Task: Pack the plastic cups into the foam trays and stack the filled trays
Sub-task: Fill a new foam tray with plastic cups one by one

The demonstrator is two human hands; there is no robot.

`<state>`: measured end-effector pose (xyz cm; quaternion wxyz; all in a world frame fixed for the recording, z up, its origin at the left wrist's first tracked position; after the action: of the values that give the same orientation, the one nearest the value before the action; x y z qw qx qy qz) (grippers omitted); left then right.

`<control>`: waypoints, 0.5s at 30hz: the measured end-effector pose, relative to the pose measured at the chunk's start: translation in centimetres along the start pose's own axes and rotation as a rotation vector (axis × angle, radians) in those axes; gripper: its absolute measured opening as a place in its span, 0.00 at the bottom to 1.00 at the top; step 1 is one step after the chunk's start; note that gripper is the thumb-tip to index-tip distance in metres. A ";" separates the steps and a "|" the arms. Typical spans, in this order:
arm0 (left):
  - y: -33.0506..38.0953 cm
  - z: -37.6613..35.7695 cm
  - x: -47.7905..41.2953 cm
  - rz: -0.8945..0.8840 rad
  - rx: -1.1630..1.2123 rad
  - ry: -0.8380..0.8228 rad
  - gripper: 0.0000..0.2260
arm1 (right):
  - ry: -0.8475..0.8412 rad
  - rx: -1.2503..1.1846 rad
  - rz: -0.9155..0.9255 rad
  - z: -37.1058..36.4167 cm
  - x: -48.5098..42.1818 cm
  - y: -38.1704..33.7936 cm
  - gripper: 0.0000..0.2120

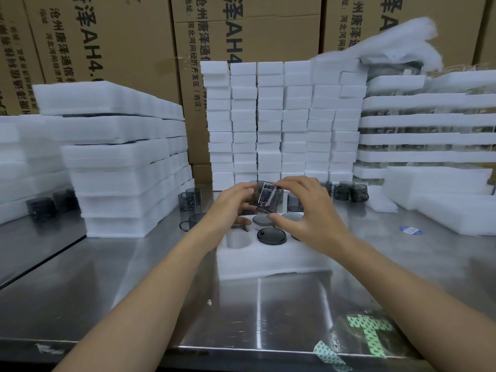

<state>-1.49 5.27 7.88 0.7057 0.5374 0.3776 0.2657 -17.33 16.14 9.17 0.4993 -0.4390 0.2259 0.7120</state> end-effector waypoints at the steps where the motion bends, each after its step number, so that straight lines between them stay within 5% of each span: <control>1: 0.1 0.1 0.0 -0.010 -0.030 0.032 0.13 | 0.008 -0.005 0.007 0.1 0.0 -0.1 0.27; 15: 0.6 -1.1 0.8 -0.159 -0.186 -0.070 0.19 | -0.079 -0.167 -0.019 -0.6 0.2 -0.2 0.25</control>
<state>-1.90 6.70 8.13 0.7842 0.4470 0.3676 0.2239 -16.90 15.89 8.69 0.4764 -0.4528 0.1415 0.7403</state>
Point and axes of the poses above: each hand's wrist, its own x-axis away from the middle knuckle, its own z-axis out of the back of the hand, y = z × x, the point moved 6 cm from there along -x, towards the middle knuckle, and after that the axes turned 4 degrees about z, right-handed, at the moved point
